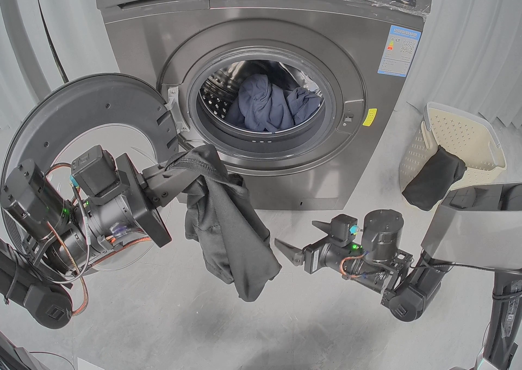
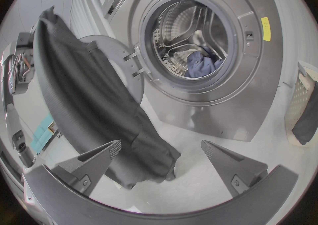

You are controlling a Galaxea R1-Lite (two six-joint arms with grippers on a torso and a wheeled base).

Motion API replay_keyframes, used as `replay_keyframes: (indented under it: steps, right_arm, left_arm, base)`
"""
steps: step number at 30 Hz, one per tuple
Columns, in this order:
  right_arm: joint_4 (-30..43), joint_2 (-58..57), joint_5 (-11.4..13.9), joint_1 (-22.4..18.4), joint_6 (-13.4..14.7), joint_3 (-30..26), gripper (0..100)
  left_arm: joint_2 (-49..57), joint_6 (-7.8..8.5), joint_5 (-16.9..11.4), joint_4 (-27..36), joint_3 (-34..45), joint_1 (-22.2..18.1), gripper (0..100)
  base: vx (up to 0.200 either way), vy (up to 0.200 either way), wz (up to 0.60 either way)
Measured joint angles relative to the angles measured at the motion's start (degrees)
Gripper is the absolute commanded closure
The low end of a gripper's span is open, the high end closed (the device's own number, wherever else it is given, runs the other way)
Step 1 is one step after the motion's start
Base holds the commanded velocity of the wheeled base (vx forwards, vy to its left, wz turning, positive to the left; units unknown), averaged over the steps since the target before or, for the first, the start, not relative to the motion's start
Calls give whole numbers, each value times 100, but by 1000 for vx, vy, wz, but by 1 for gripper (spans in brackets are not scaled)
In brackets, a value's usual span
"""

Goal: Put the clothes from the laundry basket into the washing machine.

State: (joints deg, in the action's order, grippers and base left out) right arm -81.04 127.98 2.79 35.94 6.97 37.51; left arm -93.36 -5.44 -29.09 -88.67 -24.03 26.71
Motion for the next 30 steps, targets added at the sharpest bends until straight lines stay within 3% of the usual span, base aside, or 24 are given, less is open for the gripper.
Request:
replay_keyframes:
  steps: [8,16,30]
  right_arm:
    - [233,143,-91,-295,-5,761,0]
    - [288,859,-156,-66,-30,1670,0]
    - [57,883,-160,1036,-38,1084,0]
  left_arm:
    - [-6,0,7,0,7,29,100]
    - [-5,-11,13,0,-11,29,100]
    - [-199,-156,71,0,-144,-290,100]
  base:
    - [0,0,0]
    - [0,0,0]
    - [0,0,0]
